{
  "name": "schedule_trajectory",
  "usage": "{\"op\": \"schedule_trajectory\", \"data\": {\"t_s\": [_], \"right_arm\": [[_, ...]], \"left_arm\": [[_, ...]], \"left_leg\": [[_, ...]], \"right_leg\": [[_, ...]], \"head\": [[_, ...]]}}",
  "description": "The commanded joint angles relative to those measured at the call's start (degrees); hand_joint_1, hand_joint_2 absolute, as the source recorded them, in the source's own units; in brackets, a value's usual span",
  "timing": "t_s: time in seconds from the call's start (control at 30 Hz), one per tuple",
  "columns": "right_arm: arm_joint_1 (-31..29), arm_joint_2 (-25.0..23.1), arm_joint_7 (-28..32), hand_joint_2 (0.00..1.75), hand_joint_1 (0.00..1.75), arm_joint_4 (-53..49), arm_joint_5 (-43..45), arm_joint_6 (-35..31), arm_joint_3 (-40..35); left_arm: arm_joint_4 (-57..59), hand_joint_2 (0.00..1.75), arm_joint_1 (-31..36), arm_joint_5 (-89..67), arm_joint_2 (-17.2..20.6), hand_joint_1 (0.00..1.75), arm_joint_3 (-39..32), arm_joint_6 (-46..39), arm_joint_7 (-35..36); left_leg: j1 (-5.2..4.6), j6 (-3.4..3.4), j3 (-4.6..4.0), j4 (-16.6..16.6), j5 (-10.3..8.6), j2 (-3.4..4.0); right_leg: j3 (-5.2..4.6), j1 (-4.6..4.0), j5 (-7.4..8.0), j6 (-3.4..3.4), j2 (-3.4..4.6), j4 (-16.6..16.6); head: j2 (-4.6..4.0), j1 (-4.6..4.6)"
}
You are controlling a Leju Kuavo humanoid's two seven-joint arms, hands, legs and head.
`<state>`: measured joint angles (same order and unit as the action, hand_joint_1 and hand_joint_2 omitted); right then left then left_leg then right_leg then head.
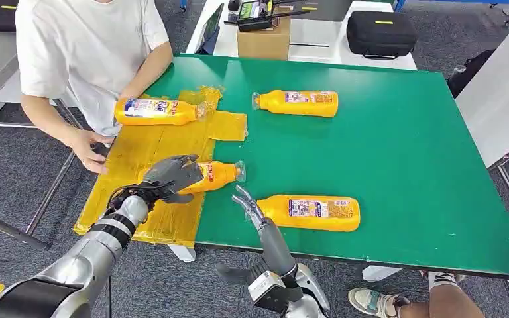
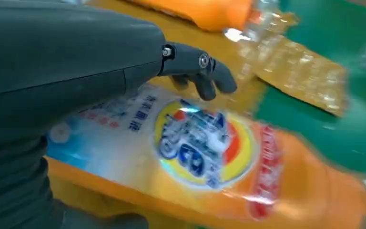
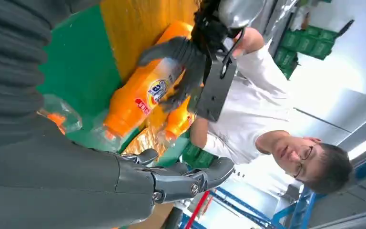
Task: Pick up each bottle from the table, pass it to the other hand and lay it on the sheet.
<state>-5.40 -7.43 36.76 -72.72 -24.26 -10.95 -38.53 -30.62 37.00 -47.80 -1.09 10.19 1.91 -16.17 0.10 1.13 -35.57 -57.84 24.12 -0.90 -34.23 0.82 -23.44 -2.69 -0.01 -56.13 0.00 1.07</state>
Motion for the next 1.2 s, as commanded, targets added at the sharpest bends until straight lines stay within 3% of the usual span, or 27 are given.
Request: {"op": "schedule_trajectory", "data": {"t_s": [0.03,0.3,0.37,0.4,0.47,0.53,0.57,0.6,0.73,0.77,0.87,1.0,1.2], "right_arm": [[-3.18,-1.67,1.37,0.00,0.00,7.61,3.02,1.17,2.76],[-2.52,-1.57,3.21,0.00,0.00,7.99,2.55,-1.67,4.18],[-2.29,-0.55,2.67,0.00,0.00,7.47,-1.71,-6.29,3.59],[-2.50,0.71,1.10,0.00,0.00,7.78,-5.64,-9.89,2.84],[-2.13,2.75,-3.67,0.00,0.00,8.64,-9.57,-13.15,3.63],[-2.22,4.50,-4.66,0.00,0.00,9.95,-12.27,-15.48,5.01],[-2.61,5.35,-7.27,1.75,0.00,10.91,-15.44,-16.95,5.57],[-2.95,6.83,-11.22,1.75,0.00,11.72,-18.46,-17.12,6.87],[-2.96,7.35,-10.51,1.75,0.00,11.90,-18.69,-15.91,8.47],[-3.74,8.62,-15.76,1.75,0.00,12.87,-24.06,-16.87,8.60],[-5.24,13.43,-20.41,1.75,0.00,13.57,-28.71,-15.70,11.94],[-4.83,16.37,-22.15,1.75,0.00,12.68,-32.08,-10.05,17.16],[-6.51,15.94,-22.85,1.75,0.00,16.33,-33.37,-6.62,17.94]], "left_arm": [[6.08,1.75,3.37,2.59,0.52,0.00,0.51,6.77,-2.88],[-7.69,1.75,-1.23,15.43,-0.15,0.00,-2.18,8.08,-8.92],[-15.58,1.75,-4.27,23.19,-2.23,0.00,-5.25,7.21,-8.91],[-23.01,1.75,-7.09,32.05,-5.02,0.00,-8.70,6.66,-9.51],[-33.87,1.75,-11.37,47.22,-9.67,0.00,-12.41,2.81,-2.46],[-41.69,1.75,-15.18,53.64,-8.40,0.00,-8.22,-2.49,-0.25],[-44.20,1.75,-16.59,55.82,-8.33,0.00,-8.11,-5.16,-1.89],[-48.15,1.75,-19.18,58.96,-8.13,0.00,-8.24,-7.06,-2.16],[-50.25,1.75,-20.72,60.17,-6.85,0.00,-7.09,-7.88,-1.60],[-51.81,1.75,-21.82,60.98,-7.68,0.00,-8.24,-10.44,-4.68],[-60.16,1.75,-28.24,60.48,-7.71,0.00,-8.12,-12.39,-5.78],[-65.33,1.75,-33.47,55.13,-7.76,0.00,-6.55,-15.73,-7.54],[-64.24,1.75,-33.08,52.02,-7.33,0.00,-3.88,-15.99,-7.16]], "left_leg": [[0.01,-0.05,0.19,0.05,0.05,0.12],[0.03,-0.03,0.12,0.02,0.05,0.07],[0.02,-0.03,0.11,0.02,0.06,0.12],[0.04,-0.05,0.24,0.01,0.13,0.15],[0.05,-0.02,0.23,0.02,0.11,-0.07],[0.01,0.00,0.15,0.02,0.07,-0.13],[0.00,0.00,0.14,0.03,0.07,-0.02],[-0.01,0.00,0.28,0.05,0.15,0.14],[-0.08,-0.04,0.30,0.04,0.22,0.29],[-0.09,-0.02,0.09,0.02,0.13,0.12],[-0.08,-0.01,0.26,0.03,0.19,0.12],[-0.12,0.03,0.17,0.02,0.19,0.22],[-0.15,-0.02,0.16,0.01,0.17,0.07]], "right_leg": [[0.17,-0.02,-0.02,0.07,0.08,0.05],[0.11,-0.04,-0.03,0.06,0.03,0.03],[0.09,-0.03,-0.03,0.05,0.06,0.03],[0.23,-0.05,-0.09,0.08,0.05,0.04],[0.31,-0.06,-0.13,0.05,-0.15,0.10],[0.23,-0.02,-0.10,0.02,-0.20,0.13],[0.17,0.00,-0.06,0.03,-0.08,0.14],[0.30,0.00,-0.08,0.04,0.07,0.18],[0.25,0.07,-0.09,0.10,0.18,0.12],[0.07,0.08,-0.04,0.07,0.04,0.12],[0.22,0.07,-0.08,0.07,0.08,0.13],[0.14,0.10,-0.07,0.01,0.14,0.11],[0.15,0.13,-0.09,0.07,0.03,0.09]], "head": [[0.00,0.00],[-0.02,0.00],[0.00,0.02],[-0.02,0.02],[0.00,0.02],[0.00,0.02],[0.00,0.00],[0.00,0.02],[0.00,0.02],[0.00,0.02],[0.00,0.02],[0.00,0.02],[0.00,0.02]]}}
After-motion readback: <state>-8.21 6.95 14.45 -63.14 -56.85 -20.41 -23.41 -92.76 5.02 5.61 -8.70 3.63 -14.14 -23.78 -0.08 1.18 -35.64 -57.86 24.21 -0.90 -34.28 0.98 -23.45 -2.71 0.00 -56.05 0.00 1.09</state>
